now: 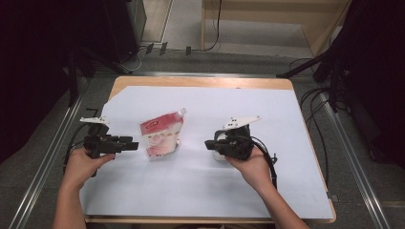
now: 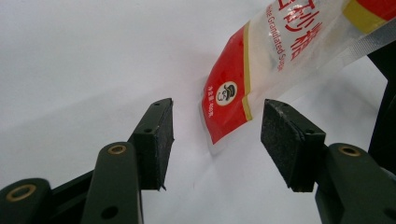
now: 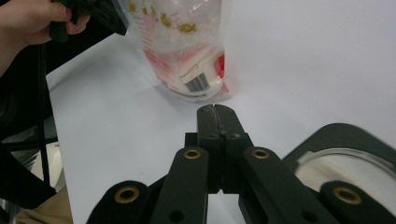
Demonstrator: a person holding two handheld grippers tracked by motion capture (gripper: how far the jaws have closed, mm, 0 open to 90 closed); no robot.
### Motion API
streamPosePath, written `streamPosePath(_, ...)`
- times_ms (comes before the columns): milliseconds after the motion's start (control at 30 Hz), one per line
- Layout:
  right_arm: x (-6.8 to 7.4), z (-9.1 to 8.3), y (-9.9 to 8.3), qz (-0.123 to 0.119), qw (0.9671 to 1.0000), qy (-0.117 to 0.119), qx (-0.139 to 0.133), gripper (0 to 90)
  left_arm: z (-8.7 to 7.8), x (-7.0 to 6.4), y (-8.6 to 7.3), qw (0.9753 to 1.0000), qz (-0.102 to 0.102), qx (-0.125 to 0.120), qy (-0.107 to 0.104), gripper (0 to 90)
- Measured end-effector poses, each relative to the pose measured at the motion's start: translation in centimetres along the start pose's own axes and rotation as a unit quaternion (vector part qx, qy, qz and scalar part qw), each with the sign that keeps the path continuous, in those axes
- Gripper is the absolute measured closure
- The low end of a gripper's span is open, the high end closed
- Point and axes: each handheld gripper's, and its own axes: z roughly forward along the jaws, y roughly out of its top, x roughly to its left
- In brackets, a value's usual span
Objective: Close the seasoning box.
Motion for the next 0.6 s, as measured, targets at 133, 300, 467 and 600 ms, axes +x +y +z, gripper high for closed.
streamPosePath(133, -0.4, -1.4, 0.6, -0.001, 1.0, -0.01, -0.002, 90.0, 0.0, 0.0, 0.0, 1.0, 0.001, 0.0, 0.0, 45.3)
streamPosePath(300, -1.0, -3.3, 1.2, 0.003, 0.9997, -0.024, -0.009, 90.0, 0.0, 0.0, 0.0, 1.0, -0.001, 0.0, 0.005, 45.1)
streamPosePath(467, -1.6, -4.9, 1.6, 0.002, 0.9992, -0.037, -0.014, 90.0, 0.2, 0.0, -0.1, 1.0, -0.001, 0.002, 0.0, 45.2)
streamPosePath(600, -2.3, -6.2, 1.8, 0.003, 0.9985, -0.052, -0.017, 90.0, 0.4, -0.1, 0.0, 1.0, -0.001, 0.007, 0.001, 45.3)
